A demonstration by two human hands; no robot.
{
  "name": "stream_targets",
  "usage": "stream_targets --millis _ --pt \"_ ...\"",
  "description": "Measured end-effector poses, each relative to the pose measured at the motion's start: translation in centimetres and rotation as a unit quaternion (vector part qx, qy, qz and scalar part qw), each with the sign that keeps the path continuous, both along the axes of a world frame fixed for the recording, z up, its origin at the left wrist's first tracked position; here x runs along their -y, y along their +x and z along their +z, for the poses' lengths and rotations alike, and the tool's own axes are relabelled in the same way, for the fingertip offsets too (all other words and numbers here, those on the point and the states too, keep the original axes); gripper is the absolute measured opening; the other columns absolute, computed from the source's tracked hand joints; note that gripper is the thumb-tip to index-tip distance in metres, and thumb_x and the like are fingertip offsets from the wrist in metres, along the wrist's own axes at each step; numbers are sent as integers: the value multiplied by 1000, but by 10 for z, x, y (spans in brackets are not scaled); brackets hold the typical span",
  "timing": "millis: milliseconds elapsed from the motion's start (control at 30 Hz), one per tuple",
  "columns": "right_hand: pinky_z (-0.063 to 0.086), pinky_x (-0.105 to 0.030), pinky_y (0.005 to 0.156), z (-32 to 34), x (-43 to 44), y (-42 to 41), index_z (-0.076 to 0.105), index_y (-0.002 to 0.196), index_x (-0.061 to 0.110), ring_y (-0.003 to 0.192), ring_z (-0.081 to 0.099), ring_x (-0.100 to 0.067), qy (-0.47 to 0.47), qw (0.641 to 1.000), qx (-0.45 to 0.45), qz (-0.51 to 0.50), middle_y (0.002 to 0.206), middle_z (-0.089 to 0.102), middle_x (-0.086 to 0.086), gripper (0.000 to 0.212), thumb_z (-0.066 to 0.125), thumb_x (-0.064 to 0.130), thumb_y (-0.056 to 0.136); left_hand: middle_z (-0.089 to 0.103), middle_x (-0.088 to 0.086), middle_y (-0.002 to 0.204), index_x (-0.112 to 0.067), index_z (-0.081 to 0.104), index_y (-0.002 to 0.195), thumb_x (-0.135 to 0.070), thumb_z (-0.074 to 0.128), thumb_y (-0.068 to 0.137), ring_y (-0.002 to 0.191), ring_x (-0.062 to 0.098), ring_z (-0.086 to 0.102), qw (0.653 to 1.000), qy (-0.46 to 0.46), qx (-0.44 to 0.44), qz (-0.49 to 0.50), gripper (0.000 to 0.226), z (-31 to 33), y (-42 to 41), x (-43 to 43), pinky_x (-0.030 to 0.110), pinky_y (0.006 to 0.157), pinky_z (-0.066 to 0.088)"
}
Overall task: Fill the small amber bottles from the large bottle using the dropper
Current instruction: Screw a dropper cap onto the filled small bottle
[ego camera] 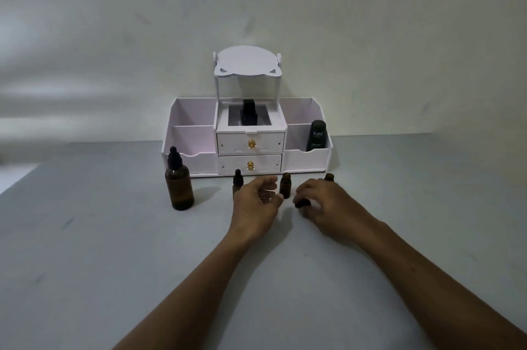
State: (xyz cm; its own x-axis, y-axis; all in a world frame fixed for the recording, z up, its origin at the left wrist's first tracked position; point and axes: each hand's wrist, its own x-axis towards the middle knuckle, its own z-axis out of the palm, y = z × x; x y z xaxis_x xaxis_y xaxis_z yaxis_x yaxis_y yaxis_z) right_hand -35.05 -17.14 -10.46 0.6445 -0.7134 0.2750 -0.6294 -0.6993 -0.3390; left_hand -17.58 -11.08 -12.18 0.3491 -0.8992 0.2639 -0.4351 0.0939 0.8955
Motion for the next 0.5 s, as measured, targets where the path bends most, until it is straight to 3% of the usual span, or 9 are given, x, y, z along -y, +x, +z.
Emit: stream_targets --millis 67,133,233,367,500 --pt "51 -17 79 8 4 -2 75 101 22 88 65 0 19 988 152 -16 97 71 11 17 76 14 85 67 2 127 -11 60 135 -11 74 88 107 11 64 1000 11 -1 -4 49 -3 -1 8 12 89 50" --pt "51 -11 74 17 9 0 76 93 16 77 68 4 49 952 298 -45 86 73 9 15 79 8 81 67 5 130 -11 59 137 -12 76 87 111 13 64 1000 15 0 -8 53 -5 -1 16 22 97 52" --pt "57 -21 81 29 19 9 76 94 11 80 73 -9 93 897 425 -78 86 76 -1 14 78 6 82 68 5 127 -12 59 137 -13 79 84 109 12 65 1000 15 -4 -7 57 -6 -2 24 23 96 53" --pt "61 -36 87 31 33 22 75 97 11 84 73 -19 123 871 468 -82 89 76 -7 16 79 8 82 71 6 122 -12 59 137 -14 83 80 101 12 68 1000 20 -17 -3 62 -11 -5 34 26 95 56" --pt "60 -29 81 22 39 32 75 95 12 77 70 -14 115 895 424 -75 82 74 -3 14 79 9 82 73 5 117 -13 62 134 -14 84 79 94 11 70 1000 15 -18 1 59 -13 -4 37 26 91 57"
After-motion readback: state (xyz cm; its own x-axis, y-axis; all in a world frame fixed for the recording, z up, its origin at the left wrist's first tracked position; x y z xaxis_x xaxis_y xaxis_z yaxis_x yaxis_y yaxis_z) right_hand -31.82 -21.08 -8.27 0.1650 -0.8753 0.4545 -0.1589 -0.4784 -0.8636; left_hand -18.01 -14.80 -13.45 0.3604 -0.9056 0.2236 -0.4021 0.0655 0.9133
